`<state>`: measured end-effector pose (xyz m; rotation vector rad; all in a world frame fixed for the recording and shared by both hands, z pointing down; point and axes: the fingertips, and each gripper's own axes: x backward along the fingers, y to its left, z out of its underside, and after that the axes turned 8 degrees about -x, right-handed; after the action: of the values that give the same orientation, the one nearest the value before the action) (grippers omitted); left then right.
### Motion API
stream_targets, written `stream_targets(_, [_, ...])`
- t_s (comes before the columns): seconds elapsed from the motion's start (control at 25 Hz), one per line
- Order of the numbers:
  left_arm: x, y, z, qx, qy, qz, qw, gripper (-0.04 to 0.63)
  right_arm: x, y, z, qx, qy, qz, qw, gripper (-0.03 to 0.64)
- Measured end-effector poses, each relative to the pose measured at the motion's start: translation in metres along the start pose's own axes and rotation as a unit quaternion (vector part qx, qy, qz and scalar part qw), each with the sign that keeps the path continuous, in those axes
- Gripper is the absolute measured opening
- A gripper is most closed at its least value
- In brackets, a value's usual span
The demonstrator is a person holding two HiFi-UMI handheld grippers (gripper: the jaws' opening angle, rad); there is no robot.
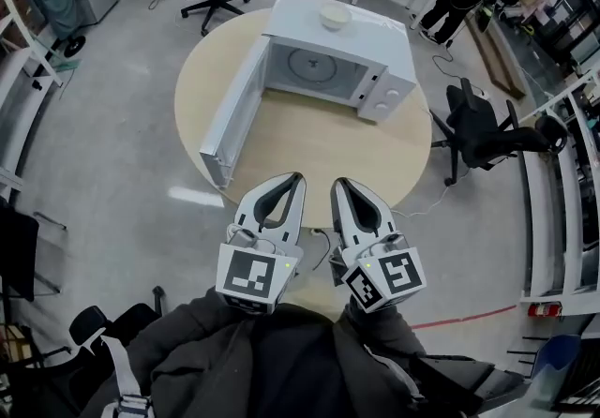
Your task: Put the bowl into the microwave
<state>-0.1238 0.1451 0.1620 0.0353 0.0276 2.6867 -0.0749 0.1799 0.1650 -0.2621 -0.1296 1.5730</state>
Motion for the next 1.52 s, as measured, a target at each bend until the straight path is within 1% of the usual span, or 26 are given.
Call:
stream_targets(0.12, [-0.006, 0.017, 0.004, 0.003, 0.002, -0.009, 1.0000, 0.011, -0.018, 0.001, 0.002, 0.004, 0.002, -0.005, 1.000, 0.009])
stream_targets(0.36, [-0.020, 0.041, 0.007, -0.006, 0.008, -0.035, 0.9994, 0.011, -0.048, -0.008, 0.003, -0.005, -0.002, -0.027, 1.000, 0.009])
stream_targets(0.48, [-0.031, 0.047, 0.007, -0.015, 0.014, -0.045, 0.9988, 0.011, -0.059, -0.015, -0.001, -0.011, -0.006, -0.038, 0.999, 0.009])
stream_targets(0.6, [-0.048, 0.046, 0.004, -0.026, 0.021, -0.048, 0.9983, 0.011, -0.065, -0.030, -0.010, -0.014, -0.015, -0.040, 0.999, 0.009])
stream_targets(0.84, [-0.095, 0.036, 0.012, -0.061, 0.052, -0.038, 0.9961, 0.011, -0.075, -0.080, -0.021, -0.036, -0.024, -0.030, 0.999, 0.009])
stream_targets(1.04, [-0.153, 0.022, 0.021, -0.083, 0.067, -0.023, 0.9940, 0.011, -0.086, -0.137, -0.026, -0.053, -0.035, -0.020, 0.998, 0.009])
stream_targets(1.24, [-0.215, -0.001, 0.022, -0.100, 0.084, -0.014, 0.9914, 0.011, -0.095, -0.192, -0.043, -0.068, -0.041, -0.026, 0.997, 0.009])
stream_targets(1.4, [-0.250, -0.016, 0.028, -0.107, 0.095, -0.018, 0.9895, 0.011, -0.104, -0.229, -0.047, -0.082, -0.044, -0.035, 0.995, 0.009])
stream_targets(1.52, [-0.260, -0.008, 0.033, -0.102, 0.102, -0.029, 0.9891, 0.011, -0.117, -0.235, -0.047, -0.083, -0.037, -0.046, 0.995, 0.009])
